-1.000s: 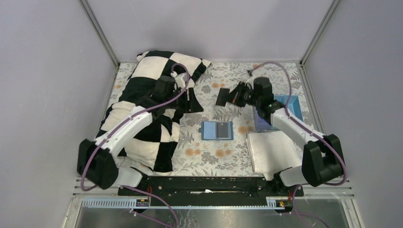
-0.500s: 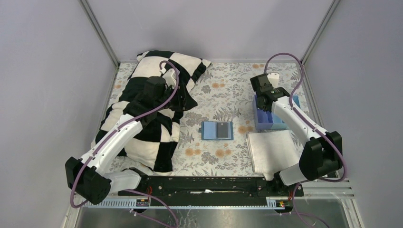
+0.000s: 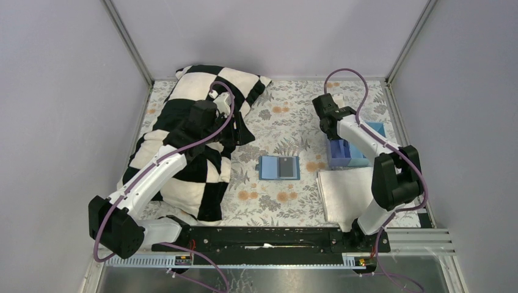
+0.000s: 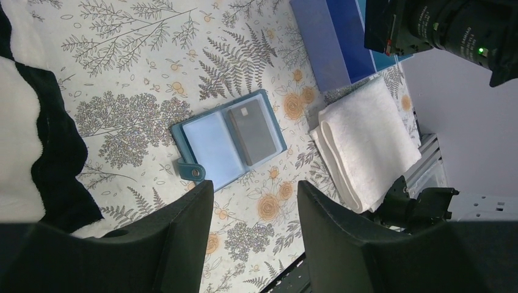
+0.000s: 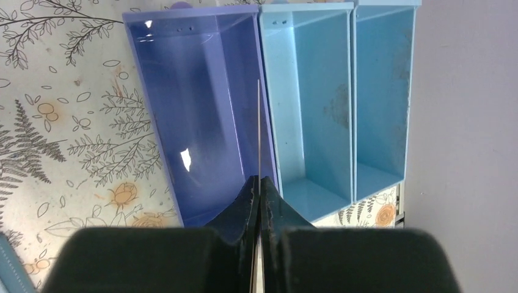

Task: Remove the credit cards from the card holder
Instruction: Place the credit card in the storage box.

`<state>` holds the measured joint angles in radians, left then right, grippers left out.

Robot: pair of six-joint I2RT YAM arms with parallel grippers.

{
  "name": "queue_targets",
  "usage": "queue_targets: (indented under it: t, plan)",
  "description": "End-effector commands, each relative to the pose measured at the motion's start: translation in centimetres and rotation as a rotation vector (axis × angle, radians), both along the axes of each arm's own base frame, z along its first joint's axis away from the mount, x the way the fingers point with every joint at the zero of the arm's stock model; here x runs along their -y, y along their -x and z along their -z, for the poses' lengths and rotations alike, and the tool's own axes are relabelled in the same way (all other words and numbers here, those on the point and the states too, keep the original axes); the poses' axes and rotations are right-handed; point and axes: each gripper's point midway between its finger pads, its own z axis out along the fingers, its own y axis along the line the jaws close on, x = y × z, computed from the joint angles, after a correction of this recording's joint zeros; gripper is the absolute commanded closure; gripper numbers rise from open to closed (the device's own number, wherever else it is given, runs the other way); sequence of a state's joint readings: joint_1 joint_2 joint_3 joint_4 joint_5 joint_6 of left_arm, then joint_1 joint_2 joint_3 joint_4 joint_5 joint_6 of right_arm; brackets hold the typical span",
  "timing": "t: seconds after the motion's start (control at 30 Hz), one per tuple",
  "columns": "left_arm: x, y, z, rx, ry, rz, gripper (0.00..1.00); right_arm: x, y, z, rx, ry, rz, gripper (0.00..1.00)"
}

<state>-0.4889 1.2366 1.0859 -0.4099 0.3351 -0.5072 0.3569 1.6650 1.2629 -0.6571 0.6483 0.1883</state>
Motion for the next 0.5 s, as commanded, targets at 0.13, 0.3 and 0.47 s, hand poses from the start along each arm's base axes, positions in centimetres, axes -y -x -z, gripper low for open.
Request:
queue_targets:
  t: [0.13,0.3,0.47]
  plan:
    - [0.4,-0.5,-0.2,0.024,0.005,0.024,0.43,0.1,-2.7,0.4,-0.002,0.083,-0.055,1.0]
    - [0.3,-0.4,-0.1,0.016,-0.006,0.027,0.43,0.6,-2.9,2.0,-0.036,0.136,-0.077,1.0]
    - [0.4,-0.5,-0.2,0.014,-0.006,0.026,0.43,0.7,-3.3,4.0,-0.083,0.162,-0.082,1.0]
